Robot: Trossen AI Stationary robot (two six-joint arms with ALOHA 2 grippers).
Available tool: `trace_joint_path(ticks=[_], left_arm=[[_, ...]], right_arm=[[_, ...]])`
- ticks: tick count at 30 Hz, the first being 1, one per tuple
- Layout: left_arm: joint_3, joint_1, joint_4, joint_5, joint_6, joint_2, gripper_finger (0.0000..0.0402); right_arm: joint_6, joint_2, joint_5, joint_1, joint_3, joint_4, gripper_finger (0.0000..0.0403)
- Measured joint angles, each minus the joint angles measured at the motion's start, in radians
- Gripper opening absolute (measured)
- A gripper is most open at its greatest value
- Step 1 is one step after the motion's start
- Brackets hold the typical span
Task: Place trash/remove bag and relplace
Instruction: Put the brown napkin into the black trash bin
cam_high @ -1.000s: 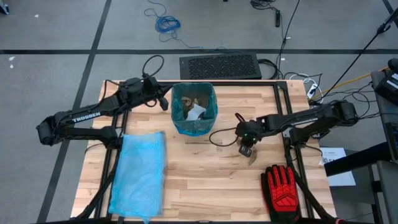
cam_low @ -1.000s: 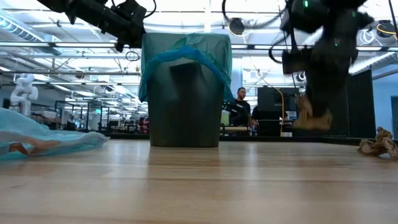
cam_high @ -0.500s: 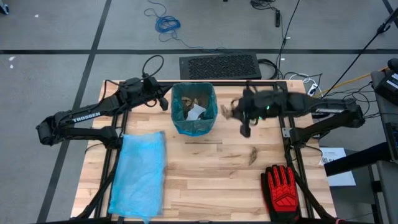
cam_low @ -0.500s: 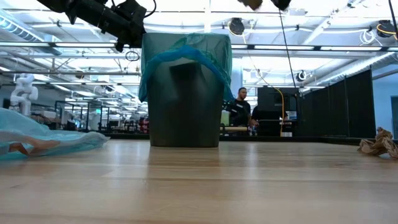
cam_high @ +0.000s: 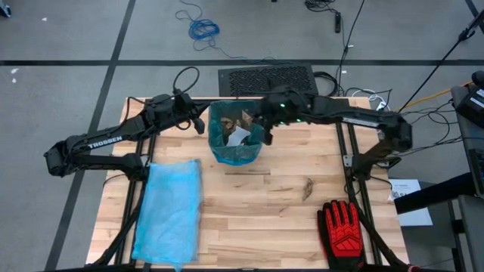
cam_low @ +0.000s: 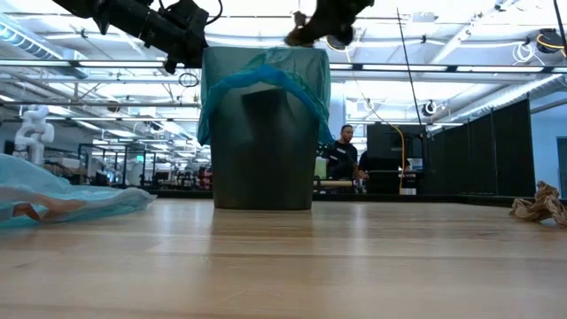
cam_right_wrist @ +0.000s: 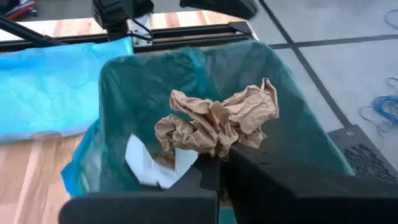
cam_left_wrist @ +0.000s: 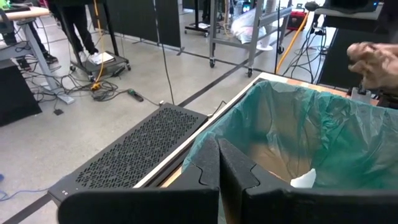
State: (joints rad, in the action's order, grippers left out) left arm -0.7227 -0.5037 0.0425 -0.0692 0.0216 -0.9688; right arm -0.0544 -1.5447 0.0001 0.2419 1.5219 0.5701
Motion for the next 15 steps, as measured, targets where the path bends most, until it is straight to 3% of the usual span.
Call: trace_joint_path(ticks=[8, 15], left_arm=[[0.000, 0.000, -0.003, 0.000, -0.001, 0.000, 0.0000], [0.000, 0.000, -0.027, 0.000, -0.002, 0.000, 0.0000]], right_arm=[[-0.045, -0.210, -0.033, 0.004, 0.205, 0.077, 0.0012], [-0.081, -0.321, -0.032, 0.004, 0.350, 0.172, 0.0092]])
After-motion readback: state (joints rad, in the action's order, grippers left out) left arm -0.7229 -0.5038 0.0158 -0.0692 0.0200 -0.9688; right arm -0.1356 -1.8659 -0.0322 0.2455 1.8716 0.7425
